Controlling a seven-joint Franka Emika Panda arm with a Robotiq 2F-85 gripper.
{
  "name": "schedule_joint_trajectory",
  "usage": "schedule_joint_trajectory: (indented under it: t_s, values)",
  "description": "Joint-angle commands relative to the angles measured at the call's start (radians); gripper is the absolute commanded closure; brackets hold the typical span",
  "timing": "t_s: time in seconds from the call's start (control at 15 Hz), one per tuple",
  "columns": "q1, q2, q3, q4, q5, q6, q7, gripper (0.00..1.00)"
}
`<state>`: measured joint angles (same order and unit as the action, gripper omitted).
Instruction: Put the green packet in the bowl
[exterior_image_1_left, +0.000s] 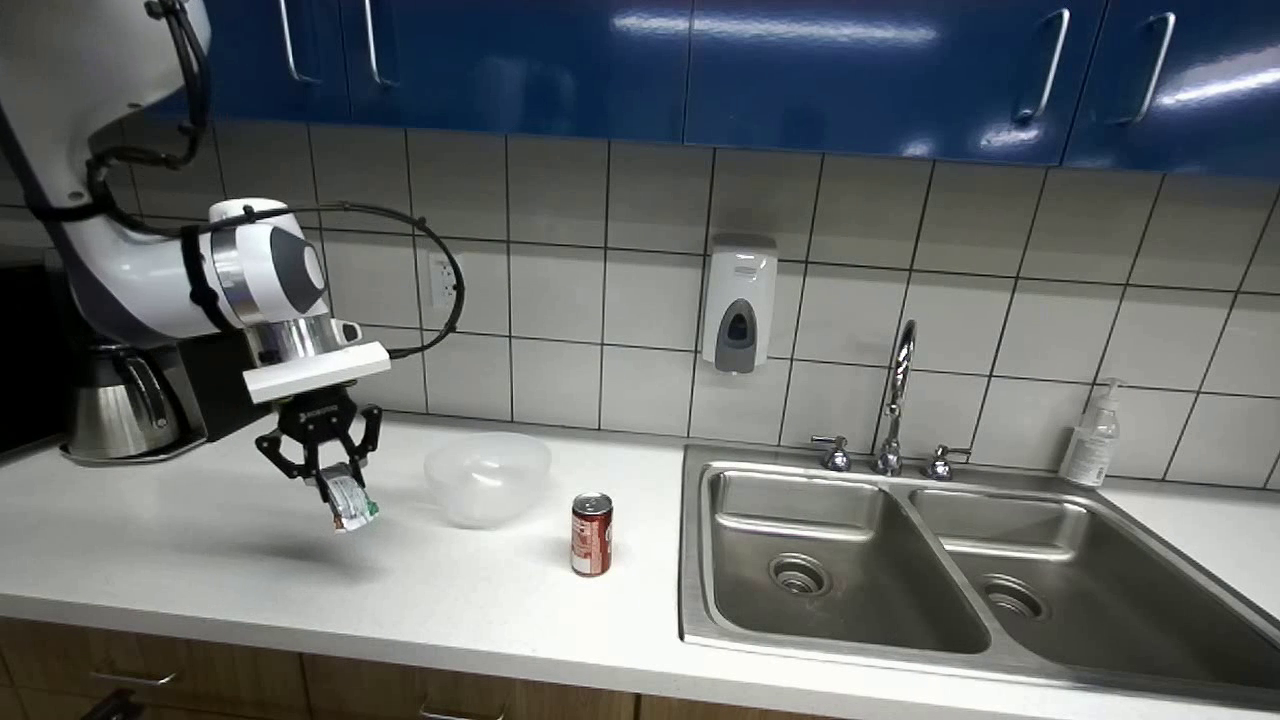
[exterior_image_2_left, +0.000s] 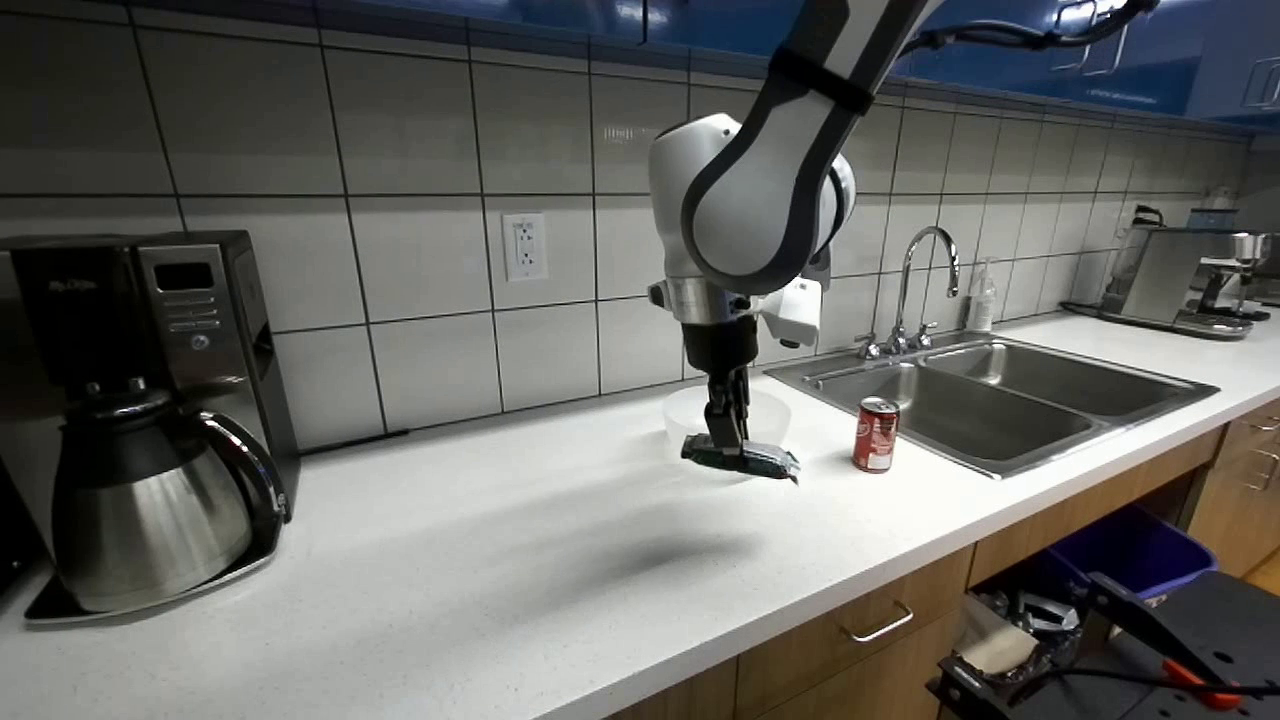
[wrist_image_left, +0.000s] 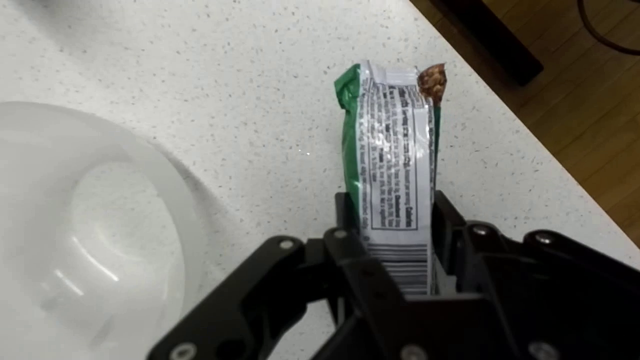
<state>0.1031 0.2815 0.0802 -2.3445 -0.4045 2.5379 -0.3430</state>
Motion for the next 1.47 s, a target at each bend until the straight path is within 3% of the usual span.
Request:
schedule_joint_trajectory:
  t_s: [0.0, 0.4, 0.73, 1.4]
  values:
    - [-0.053, -0.097, 0.001, -0.019, 0.059, -0.055, -0.086, 0.86]
    - [-0.118, -0.120, -0.054, 0.038, 0.098, -0.083, -0.148, 0.86]
    - [-0.130, -0.074, -0.089, 0.125, 0.075, -0.078, -0.114, 0.86]
    - [-0.132, 0.158, -0.107, 0.375, 0.082, -0.068, -0.056, 0.86]
